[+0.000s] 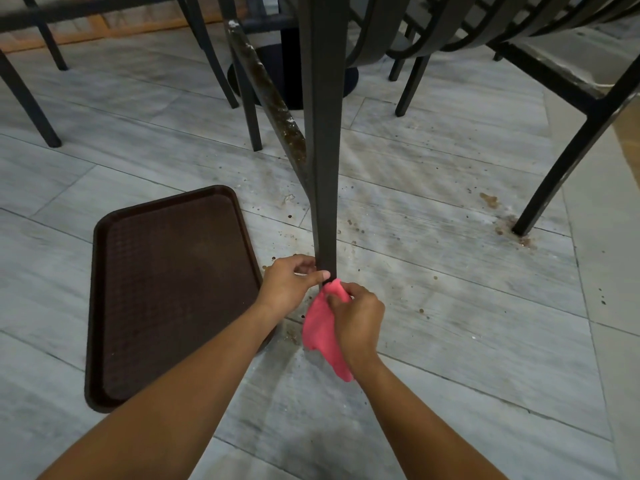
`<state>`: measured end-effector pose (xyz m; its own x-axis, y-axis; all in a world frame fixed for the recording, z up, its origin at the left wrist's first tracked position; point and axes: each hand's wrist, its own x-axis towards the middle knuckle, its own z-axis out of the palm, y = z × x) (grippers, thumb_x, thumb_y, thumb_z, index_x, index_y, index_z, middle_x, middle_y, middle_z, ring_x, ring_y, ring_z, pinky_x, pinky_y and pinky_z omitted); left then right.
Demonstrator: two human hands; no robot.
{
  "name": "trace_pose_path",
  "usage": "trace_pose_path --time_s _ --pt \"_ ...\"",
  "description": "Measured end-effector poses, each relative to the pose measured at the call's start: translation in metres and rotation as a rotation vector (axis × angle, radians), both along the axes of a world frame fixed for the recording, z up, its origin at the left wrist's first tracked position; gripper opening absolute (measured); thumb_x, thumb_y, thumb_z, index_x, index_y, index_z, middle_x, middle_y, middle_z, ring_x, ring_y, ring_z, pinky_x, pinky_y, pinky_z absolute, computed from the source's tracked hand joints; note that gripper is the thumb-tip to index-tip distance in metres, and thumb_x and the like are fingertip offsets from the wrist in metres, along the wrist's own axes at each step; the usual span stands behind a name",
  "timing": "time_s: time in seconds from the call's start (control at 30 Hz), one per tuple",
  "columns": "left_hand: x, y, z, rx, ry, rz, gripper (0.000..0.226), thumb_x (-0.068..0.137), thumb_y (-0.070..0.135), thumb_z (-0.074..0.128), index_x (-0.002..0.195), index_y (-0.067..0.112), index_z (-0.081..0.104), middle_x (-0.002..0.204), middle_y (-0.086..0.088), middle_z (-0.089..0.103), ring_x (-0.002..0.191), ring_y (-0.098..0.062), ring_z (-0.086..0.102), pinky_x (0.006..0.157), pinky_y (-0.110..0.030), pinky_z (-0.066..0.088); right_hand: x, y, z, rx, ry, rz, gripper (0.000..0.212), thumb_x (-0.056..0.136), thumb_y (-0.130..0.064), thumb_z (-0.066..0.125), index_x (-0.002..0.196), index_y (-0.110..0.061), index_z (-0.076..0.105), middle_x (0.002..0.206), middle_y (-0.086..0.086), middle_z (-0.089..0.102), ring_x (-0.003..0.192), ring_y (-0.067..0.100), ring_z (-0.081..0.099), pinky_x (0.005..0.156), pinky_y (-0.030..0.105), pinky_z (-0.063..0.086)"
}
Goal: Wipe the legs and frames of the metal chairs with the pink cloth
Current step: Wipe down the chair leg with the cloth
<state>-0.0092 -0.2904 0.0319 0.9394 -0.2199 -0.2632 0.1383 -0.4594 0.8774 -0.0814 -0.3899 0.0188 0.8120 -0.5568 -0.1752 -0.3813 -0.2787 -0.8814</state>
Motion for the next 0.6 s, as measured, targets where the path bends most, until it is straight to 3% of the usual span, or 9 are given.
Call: trace_pose_path --time_s 0.1,0.27,0.37,0.53,0.6 --pt "0.000 0.001 0.000 0.000 0.000 0.013 0.034 0.075 0.026 0.077 0.105 0.014 0.067 0.087 0.002 0.067 0.090 -0.019 0.065 0.087 -0.036 0.052 0.005 0.002 -0.008 -0.102 0.057 0.005 0.013 0.087 -0.012 0.061 0.092 -0.009 0.073 0.083 0.005 0.072 0.071 0.016 0.064 0.065 0.023 0.049" --pt "0.000 0.000 0.004 -0.002 -0.006 0.012 0.031 0.074 0.025 0.077 0.101 0.016 0.066 0.082 0.006 0.065 0.090 -0.019 0.065 0.087 -0.034 0.051 0.009 -0.003 -0.019 -0.179 0.166 0.042 0.021 0.089 -0.008 0.055 0.072 -0.006 0.068 0.061 0.003 0.061 0.054 0.016 0.054 0.045 0.017 0.033" --pt "0.001 0.000 0.003 -0.001 -0.019 0.009 0.028 0.073 0.025 0.078 0.098 0.017 0.067 0.079 0.008 0.063 0.086 -0.016 0.064 0.084 -0.031 0.050 0.010 -0.004 -0.025 -0.169 0.228 0.048 0.022 0.088 -0.007 0.055 0.072 -0.004 0.069 0.059 0.002 0.058 0.051 0.016 0.051 0.044 0.018 0.031" --pt "0.002 0.001 0.002 -0.004 -0.023 0.006 0.031 0.072 0.025 0.078 0.099 0.014 0.067 0.078 0.009 0.062 0.081 -0.013 0.061 0.081 -0.029 0.050 0.013 -0.004 -0.032 -0.154 0.295 0.049 0.022 0.088 -0.007 0.053 0.076 -0.003 0.071 0.071 0.015 0.069 0.056 0.021 0.056 0.054 0.027 0.044" --pt "0.002 0.001 0.002 -0.008 -0.025 0.003 0.025 0.072 0.024 0.078 0.093 0.017 0.066 0.077 0.010 0.062 0.080 -0.012 0.060 0.080 -0.028 0.049 0.012 -0.004 -0.029 -0.146 0.308 0.045 0.023 0.088 -0.006 0.052 0.076 -0.001 0.070 0.071 0.015 0.068 0.055 0.021 0.055 0.052 0.026 0.042"
